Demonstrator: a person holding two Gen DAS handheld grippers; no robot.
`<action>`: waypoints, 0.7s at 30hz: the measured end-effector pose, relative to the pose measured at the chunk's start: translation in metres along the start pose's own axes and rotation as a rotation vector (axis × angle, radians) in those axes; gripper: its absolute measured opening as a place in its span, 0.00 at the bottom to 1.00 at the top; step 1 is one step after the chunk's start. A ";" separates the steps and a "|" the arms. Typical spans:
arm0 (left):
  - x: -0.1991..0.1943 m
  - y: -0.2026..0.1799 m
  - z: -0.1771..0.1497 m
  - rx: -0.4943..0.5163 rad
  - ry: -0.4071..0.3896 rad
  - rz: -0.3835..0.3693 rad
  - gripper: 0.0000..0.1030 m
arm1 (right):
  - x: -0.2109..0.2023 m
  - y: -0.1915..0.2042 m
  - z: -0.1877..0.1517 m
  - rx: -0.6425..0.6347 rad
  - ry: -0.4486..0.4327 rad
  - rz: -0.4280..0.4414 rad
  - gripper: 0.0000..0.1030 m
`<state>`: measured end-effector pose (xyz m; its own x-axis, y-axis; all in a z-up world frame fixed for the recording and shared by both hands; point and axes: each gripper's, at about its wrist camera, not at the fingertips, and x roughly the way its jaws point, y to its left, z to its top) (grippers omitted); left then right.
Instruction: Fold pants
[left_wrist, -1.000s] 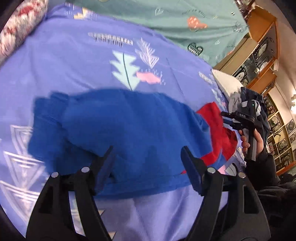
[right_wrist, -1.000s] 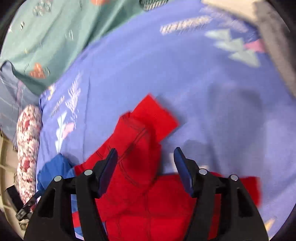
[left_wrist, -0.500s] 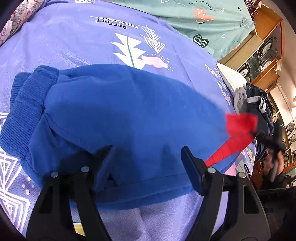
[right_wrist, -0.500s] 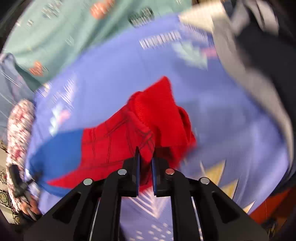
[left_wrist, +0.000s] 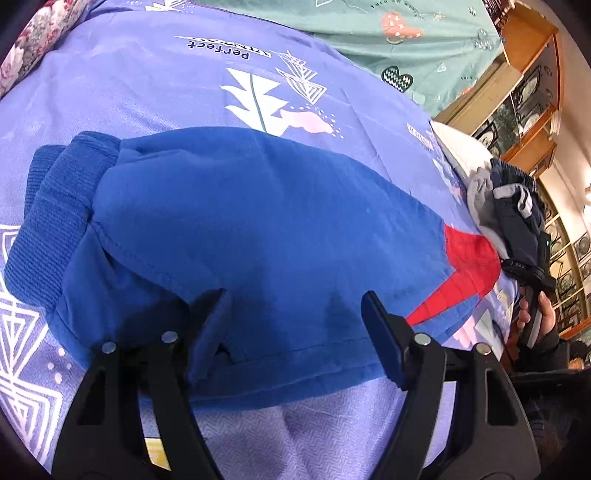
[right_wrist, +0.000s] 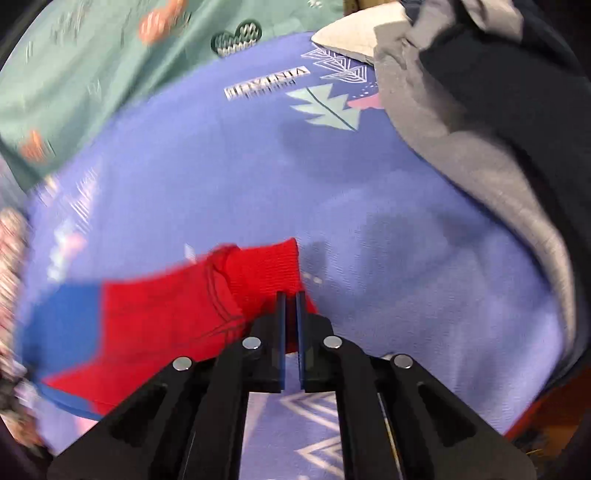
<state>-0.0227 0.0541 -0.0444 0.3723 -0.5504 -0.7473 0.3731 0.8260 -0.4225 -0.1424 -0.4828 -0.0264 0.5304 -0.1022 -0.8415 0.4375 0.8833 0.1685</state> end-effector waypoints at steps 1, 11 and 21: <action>0.000 -0.002 -0.001 0.023 0.007 0.016 0.72 | 0.002 0.002 -0.001 -0.027 0.011 -0.029 0.05; -0.031 -0.048 0.003 0.206 -0.042 0.079 0.81 | -0.066 0.077 0.041 -0.164 -0.108 0.231 0.32; 0.014 -0.032 0.001 0.128 0.083 0.218 0.89 | 0.091 0.318 0.058 -0.417 0.406 0.639 0.35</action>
<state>-0.0286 0.0197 -0.0410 0.3868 -0.3446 -0.8554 0.3985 0.8990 -0.1820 0.0873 -0.2378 -0.0190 0.2487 0.5727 -0.7811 -0.2008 0.8194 0.5369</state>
